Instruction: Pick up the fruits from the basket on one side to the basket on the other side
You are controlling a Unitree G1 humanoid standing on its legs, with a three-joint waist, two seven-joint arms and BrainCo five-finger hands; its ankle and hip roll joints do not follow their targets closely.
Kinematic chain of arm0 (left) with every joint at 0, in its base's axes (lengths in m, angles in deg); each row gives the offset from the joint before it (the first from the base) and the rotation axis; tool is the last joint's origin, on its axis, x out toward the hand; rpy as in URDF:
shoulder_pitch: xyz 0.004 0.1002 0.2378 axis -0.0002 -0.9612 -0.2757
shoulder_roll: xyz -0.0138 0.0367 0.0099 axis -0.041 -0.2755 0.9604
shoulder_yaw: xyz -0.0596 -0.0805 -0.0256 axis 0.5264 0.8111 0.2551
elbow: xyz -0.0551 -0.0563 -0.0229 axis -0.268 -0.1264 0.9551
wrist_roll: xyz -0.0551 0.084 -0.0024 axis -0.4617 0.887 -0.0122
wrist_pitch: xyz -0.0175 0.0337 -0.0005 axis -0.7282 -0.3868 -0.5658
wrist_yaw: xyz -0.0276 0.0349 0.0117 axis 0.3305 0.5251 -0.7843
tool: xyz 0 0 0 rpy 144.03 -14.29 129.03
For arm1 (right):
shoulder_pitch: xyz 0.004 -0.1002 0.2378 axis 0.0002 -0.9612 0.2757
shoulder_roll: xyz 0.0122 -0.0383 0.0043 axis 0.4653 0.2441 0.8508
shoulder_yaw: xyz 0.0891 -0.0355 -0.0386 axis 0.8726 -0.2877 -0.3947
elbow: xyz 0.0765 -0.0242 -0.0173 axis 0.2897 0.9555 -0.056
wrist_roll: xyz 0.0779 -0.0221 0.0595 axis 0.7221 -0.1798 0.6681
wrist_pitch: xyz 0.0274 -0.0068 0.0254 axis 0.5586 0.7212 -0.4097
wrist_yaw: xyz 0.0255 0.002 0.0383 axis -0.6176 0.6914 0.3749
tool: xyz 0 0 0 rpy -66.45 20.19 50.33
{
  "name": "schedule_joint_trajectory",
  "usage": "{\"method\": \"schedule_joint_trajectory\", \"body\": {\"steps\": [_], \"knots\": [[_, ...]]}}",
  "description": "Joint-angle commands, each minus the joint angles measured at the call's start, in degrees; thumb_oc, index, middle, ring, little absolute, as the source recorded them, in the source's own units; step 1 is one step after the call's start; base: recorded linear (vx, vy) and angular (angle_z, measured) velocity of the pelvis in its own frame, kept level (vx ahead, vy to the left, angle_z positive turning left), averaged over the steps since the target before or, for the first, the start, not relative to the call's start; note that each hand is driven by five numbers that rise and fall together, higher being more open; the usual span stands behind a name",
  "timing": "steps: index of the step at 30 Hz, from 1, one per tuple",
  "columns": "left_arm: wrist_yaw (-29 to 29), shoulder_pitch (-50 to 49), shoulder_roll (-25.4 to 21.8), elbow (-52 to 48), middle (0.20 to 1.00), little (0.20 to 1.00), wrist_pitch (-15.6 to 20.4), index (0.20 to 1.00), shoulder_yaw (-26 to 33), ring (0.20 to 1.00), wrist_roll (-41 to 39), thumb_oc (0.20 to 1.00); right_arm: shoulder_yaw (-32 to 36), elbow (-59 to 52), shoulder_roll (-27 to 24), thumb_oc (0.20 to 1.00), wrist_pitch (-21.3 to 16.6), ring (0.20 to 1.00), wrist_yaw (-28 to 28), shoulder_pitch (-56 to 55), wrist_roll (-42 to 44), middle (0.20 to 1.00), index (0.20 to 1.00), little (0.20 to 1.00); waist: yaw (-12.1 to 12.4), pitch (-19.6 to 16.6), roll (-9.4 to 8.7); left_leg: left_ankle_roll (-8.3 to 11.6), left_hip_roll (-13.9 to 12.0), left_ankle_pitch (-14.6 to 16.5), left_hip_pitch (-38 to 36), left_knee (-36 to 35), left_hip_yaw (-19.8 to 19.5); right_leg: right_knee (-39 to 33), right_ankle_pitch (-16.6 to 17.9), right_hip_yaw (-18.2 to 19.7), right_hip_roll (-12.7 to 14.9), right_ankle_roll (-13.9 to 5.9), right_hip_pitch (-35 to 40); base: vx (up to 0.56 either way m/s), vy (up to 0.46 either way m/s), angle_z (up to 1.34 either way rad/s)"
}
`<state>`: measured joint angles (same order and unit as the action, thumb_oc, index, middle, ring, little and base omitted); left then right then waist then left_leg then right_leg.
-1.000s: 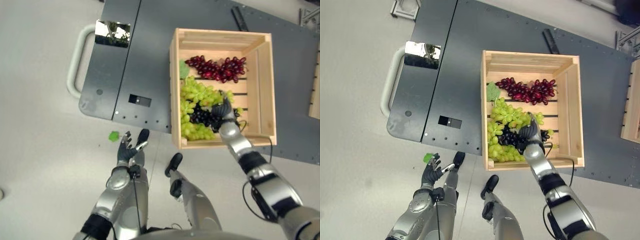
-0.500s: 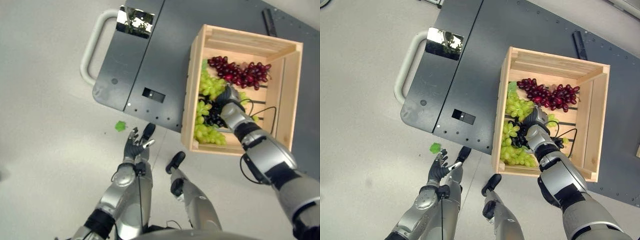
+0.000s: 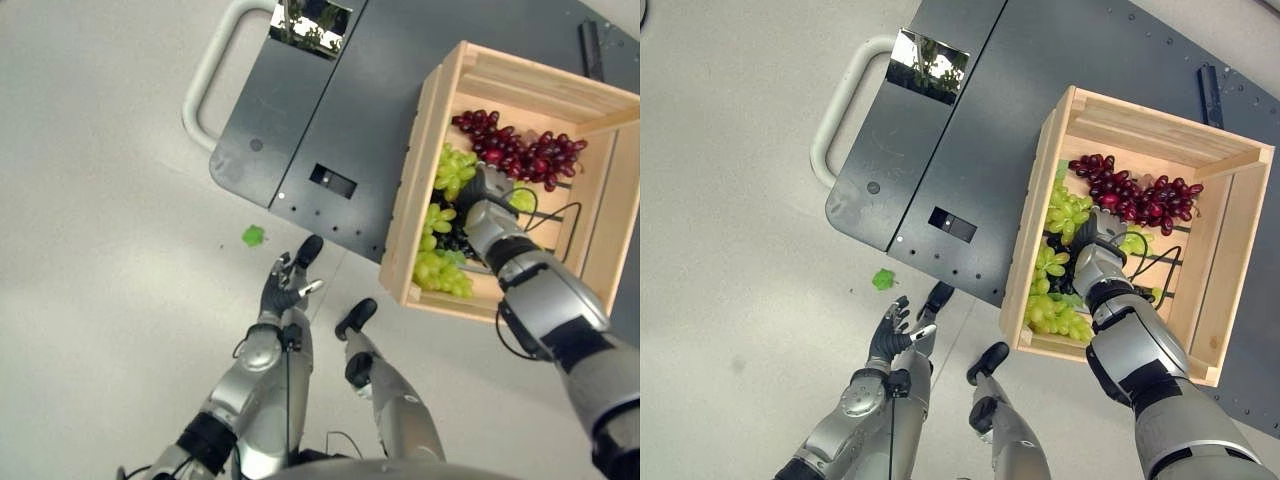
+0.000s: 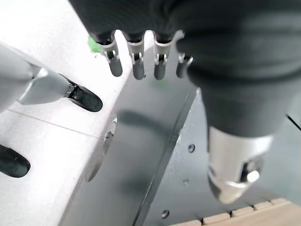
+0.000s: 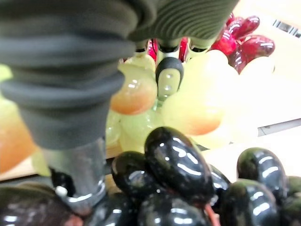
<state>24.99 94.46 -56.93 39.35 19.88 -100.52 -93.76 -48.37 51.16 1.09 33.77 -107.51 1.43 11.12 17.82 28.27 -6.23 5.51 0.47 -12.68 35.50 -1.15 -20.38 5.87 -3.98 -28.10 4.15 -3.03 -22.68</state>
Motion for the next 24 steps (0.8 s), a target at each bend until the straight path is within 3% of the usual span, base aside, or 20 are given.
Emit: {"method": "schedule_joint_trajectory", "body": {"steps": [1,6,7,9,18,20,21,22,23,24], "knots": [[2.45,13.58,1.37,-2.6,1.0,1.0,4.08,1.0,1.79,1.0,-0.38,1.0,2.59,-2.39,6.55,1.0,-3.69,1.0,-2.59,-1.72,8.78,1.0,1.0,1.0,1.73,1.53,0.96,1.85,-1.65,4.54,0.51,-0.74,0.75,-5.11,6.21,-0.51,6.73,-7.81,-0.45,0.01,0.009,0.04],[3.19,13.99,2.04,-1.92,1.0,1.0,3.79,1.0,0.95,1.0,-0.64,1.0,5.25,-3.09,8.73,1.0,-5.13,1.0,-5.23,-1.94,14.19,1.0,1.0,1.0,1.61,1.53,1.44,1.86,-1.54,4.29,2.12,-0.81,0.42,-5.04,6.15,-1.0,6.53,-7.73,-1.81,0.0,0.007,0.01],[3.56,14.18,2.32,-1.62,1.0,1.0,3.74,1.0,0.49,1.0,-0.82,1.0,5.72,-3.24,9.75,0.878,-5.56,0.878,-6.1,-1.65,15.51,0.878,0.878,0.878,1.43,1.53,1.63,1.92,-1.58,4.09,2.74,-0.99,0.5,-5.17,6.23,-1.02,6.46,-7.67,-2.35,0.0,0.0,0.0],[4.02,14.37,2.49,-1.58,1.0,1.0,3.72,1.0,-0.11,1.0,-1.0,1.0,6.22,-3.46,10.52,0.2,-6.04,0.2,-7.09,-1.62,16.57,0.2,0.2,0.2,1.2,1.53,1.8,1.99,-1.61,3.93,3.2,-1.1,0.59,-5.22,6.31,-0.99,6.43,-7.66,-2.97,0.0,0.019,0.02],[4.51,15.16,2.78,-1.38,1.0,1.0,4.28,1.0,-1.66,1.0,-0.98,1.0,7.56,-2.08,11.28,0.2,-5.92,0.2,-7.96,-1.67,17.88,0.2,0.2,0.2,0.55,1.53,2.73,2.13,-1.57,3.51,4.13,-1.53,0.5,-5.12,6.39,-1.1,6.59,-7.57,-4.22,0.0,0.004,0.0],[4.82,15.53,2.9,-0.97,1.0,1.0,4.36,1.0,-1.46,1.0,-1.08,1.0,10.26,-4.1,12.15,0.2,-8.45,0.2,-9.23,-2.86,23.7,0.2,0.2,0.2,0.18,1.53,2.62,2.08,-1.57,3.64,3.7,-1.55,0.81,-5.07,6.36,-0.96,6.66,-7.63,-4.04,0.0,0.024,0.04],[5.29,15.52,2.93,-0.45,1.0,1.0,4.32,1.0,-0.88,1.0,-1.17,1.0,12.25,-7.18,13.21,0.2,-11.75,0.2,-10.01,-4.71,29.59,0.2,0.2,0.2,-0.42,1.53,2.15,2.0,-1.79,3.76,3.06,-1.66,1.17,-5.04,6.34,-0.56,6.76,-7.61,-3.75,0.0,0.022,0.04],[5.29,15.48,2.91,-0.44,1.0,1.0,4.33,1.0,-0.87,1.0,-1.17,1.0,12.21,-7.25,13.25,0.2,-11.75,0.2,-10.06,-4.8,29.63,0.2,0.2,0.2,-0.42,1.53,2.11,1.99,-1.78,3.76,3.0,-1.68,1.21,-5.04,6.34,-0.52,6.77,-7.62,-3.72,-0.01,0.028,0.04],[5.56,15.42,2.59,-0.22,1.0,1.0,4.41,1.0,0.14,1.0,-1.25,1.0,13.31,-11.14,14.46,0.2,-15.29,0.2,-9.3,-7.25,36.22,0.2,0.2,0.2,-1.26,1.53,1.39,2.01,-2.11,3.82,2.41,-1.91,1.51,-5.07,6.29,-0.11,6.77,-7.69,-3.5,0.0,0.0,0.0],[5.55,15.34,2.56,-0.22,1.0,1.0,4.41,1.0,0.16,1.0,-1.26,1.0,13.23,-11.25,14.5,0.2,-15.3,0.2,-9.33,-7.39,36.31,0.2,0.2,0.2,-1.26,1.53,1.33,2.0,-2.1,3.83,2.31,-1.95,1.58,-5.07,6.28,-0.05,6.79,-7.69,-3.44,0.0,0.0,0.0]]}}
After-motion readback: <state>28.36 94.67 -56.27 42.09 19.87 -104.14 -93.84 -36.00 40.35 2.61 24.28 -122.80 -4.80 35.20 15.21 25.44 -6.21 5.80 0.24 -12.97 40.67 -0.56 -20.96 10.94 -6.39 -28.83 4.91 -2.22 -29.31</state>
